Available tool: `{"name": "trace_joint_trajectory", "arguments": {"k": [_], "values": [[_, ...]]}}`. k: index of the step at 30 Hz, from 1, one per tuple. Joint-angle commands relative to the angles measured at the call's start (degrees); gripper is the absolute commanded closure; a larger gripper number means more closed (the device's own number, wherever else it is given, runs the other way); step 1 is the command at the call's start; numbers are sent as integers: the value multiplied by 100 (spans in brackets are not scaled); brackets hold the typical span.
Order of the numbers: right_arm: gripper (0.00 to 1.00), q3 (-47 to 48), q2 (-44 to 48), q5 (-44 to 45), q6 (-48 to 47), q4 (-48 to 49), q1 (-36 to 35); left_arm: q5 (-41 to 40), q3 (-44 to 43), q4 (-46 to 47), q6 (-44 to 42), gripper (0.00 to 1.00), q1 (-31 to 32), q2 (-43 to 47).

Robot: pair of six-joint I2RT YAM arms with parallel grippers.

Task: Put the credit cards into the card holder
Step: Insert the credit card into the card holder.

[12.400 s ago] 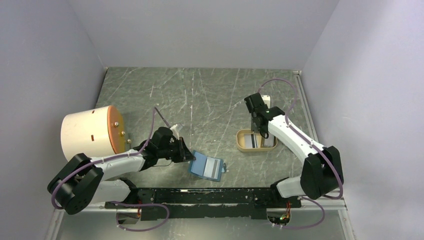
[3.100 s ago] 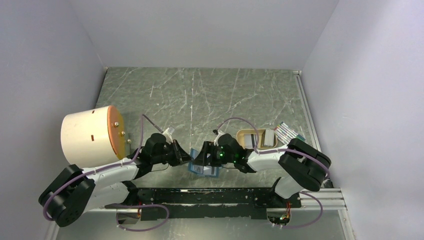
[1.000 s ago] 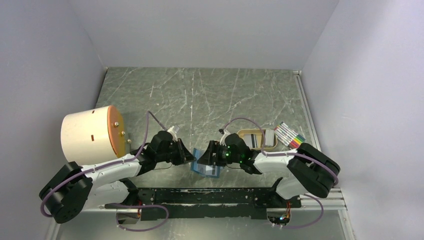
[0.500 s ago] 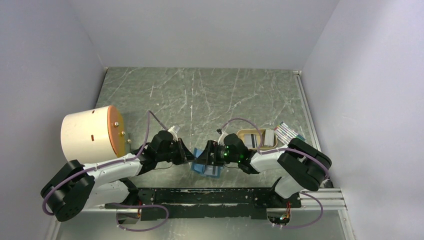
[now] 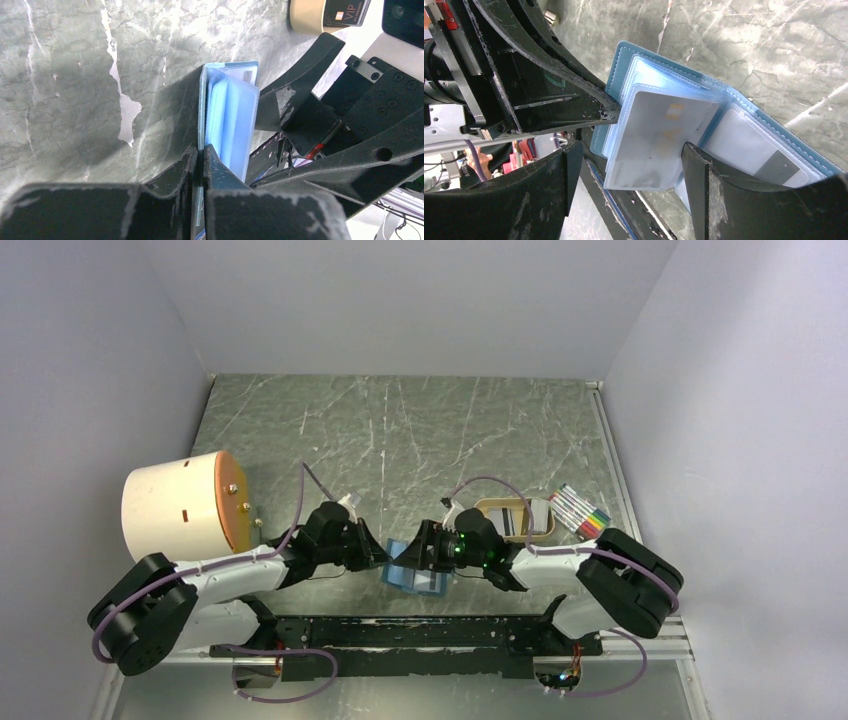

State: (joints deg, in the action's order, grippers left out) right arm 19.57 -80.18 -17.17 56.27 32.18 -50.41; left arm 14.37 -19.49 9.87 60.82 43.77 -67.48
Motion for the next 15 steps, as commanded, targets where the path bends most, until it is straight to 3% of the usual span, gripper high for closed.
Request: {"name": "trace_joint_trajectory", "arguments": {"k": [1, 5, 15], "values": [[25, -113, 100, 50, -70, 97, 57, -5, -145, 94, -130, 91, 50, -94], [30, -189, -92, -130, 65, 600, 61, 10, -125, 112, -118, 91, 51, -133], [36, -294, -214, -69, 133, 740, 86, -27, -97, 109, -105, 91, 49, -97]]}}
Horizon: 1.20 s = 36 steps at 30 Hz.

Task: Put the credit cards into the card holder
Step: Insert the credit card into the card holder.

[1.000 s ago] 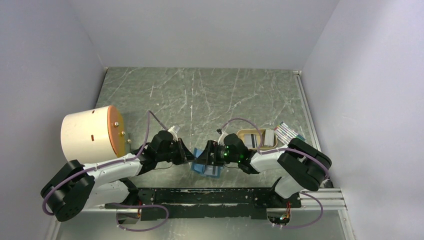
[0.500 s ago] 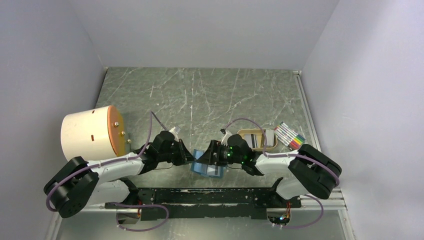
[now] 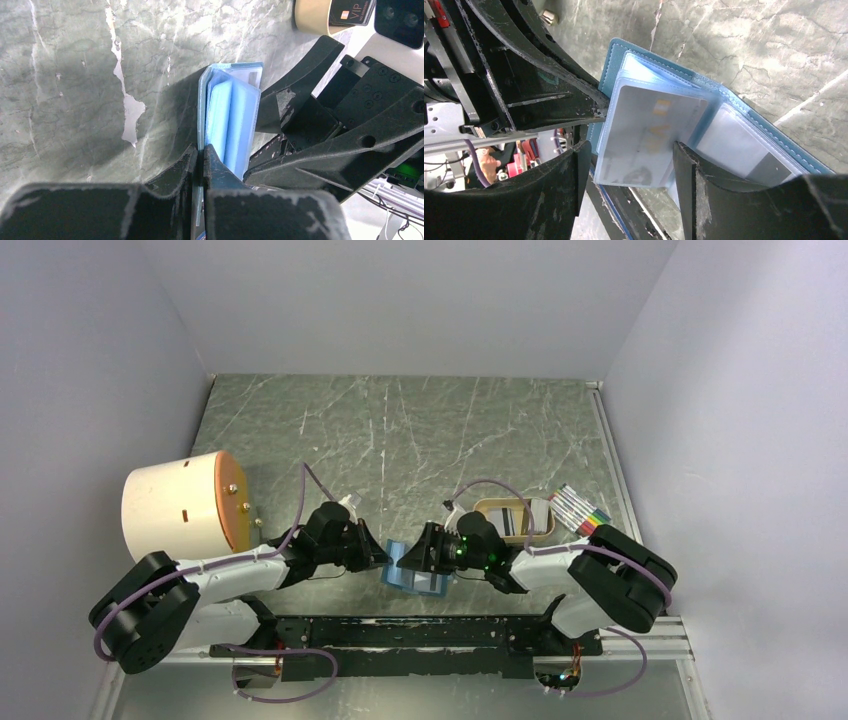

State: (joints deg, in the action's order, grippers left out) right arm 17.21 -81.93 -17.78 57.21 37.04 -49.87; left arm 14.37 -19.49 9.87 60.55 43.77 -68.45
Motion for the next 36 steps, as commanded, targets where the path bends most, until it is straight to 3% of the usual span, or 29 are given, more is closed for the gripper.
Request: {"name": "trace_joint_trajectory", "arguments": {"k": [1, 14, 25, 31, 36], "values": [[36, -71, -24, 5, 56, 264, 30, -37, -109, 99, -90, 91, 48, -10], [39, -337, 186, 169, 27, 109, 107, -82, -37, 70, -48, 91, 47, 97], [31, -158, 1394, 795, -393, -1843, 135, -200, 35, 18, -41, 91, 50, 88], [33, -210, 1725, 1016, -451, -2320, 194, -185, -105, -56, -142, 91, 51, 1], [32, -70, 1760, 792, -355, -2014, 184, -132, -143, -82, -191, 91, 45, 17]]}}
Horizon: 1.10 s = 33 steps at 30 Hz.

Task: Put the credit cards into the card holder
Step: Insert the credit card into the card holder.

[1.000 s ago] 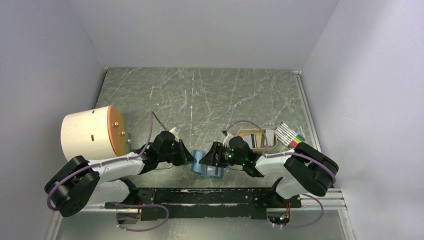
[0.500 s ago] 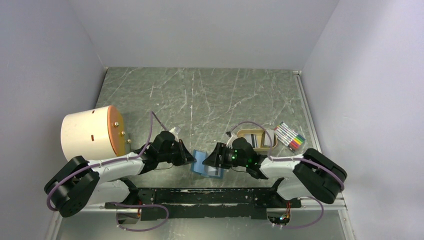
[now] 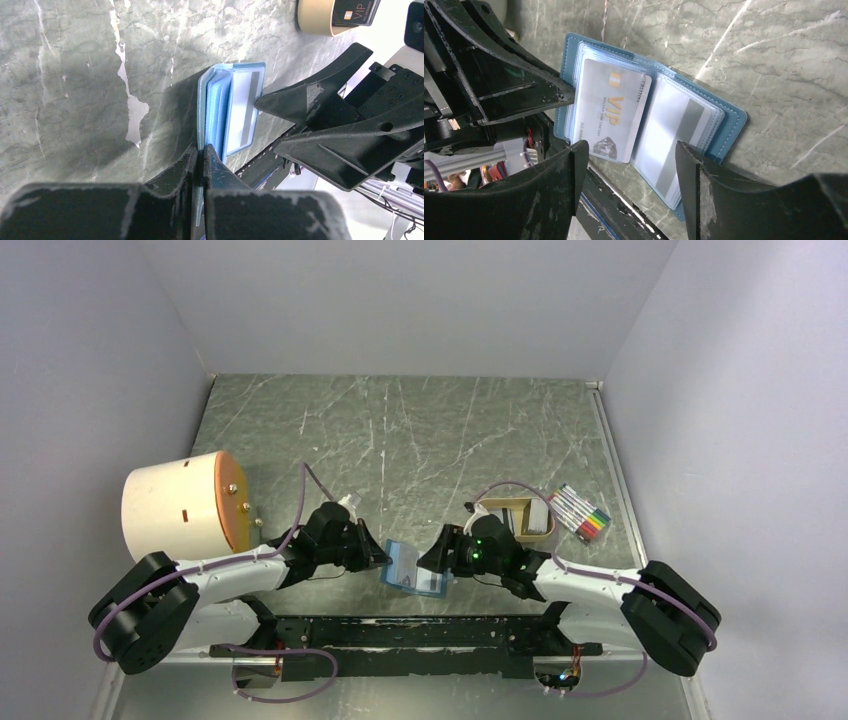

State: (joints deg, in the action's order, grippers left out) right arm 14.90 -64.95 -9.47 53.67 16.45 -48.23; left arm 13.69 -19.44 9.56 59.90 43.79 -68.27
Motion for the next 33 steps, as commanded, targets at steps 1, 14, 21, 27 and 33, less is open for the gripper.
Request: {"name": "trace_joint_trajectory", "arguments": {"k": [1, 14, 21, 27, 33], "values": [[30, 178, 20, -125, 100, 212, 16, -72, -150, -58, -123, 91, 45, 20], [21, 454, -1476, -572, 829, 1688, -177, -69, -116, 11, -92, 91, 46, -5], [21, 557, -1966, -772, 892, 2190, -253, -24, -75, 133, -31, 91, 46, -55], [22, 479, -2254, -933, 965, 2625, -254, -46, -82, 125, -15, 91, 53, -70], [23, 425, -2074, -812, 847, 2303, -253, -47, -60, 120, 3, 91, 57, -74]]}}
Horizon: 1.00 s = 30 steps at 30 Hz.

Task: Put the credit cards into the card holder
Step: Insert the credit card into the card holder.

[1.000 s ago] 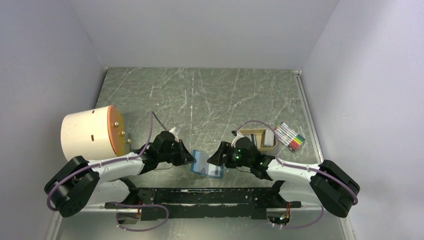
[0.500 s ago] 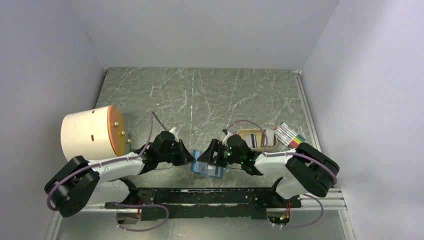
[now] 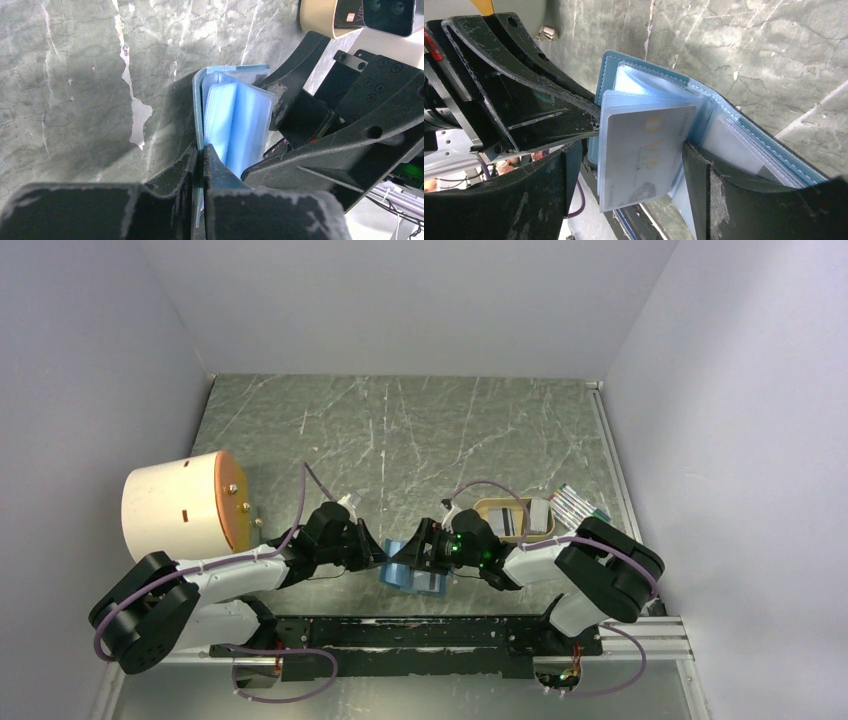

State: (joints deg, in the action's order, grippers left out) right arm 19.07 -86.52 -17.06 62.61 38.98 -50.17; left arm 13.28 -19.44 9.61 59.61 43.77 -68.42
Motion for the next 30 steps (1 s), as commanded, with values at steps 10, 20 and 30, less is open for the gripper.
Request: {"name": "trace_joint_trajectory", "arguments": {"k": [10, 20, 30], "values": [[30, -87, 595, 302, -340, -598, -45, -31, -29, 127, 27, 91, 57, -74], [28, 86, 173, 112, -325, -286, -44, -44, -24, 109, 23, 91, 58, -14], [34, -57, 278, 185, -349, -286, -50, -20, -41, 134, 16, 91, 58, -100]]}}
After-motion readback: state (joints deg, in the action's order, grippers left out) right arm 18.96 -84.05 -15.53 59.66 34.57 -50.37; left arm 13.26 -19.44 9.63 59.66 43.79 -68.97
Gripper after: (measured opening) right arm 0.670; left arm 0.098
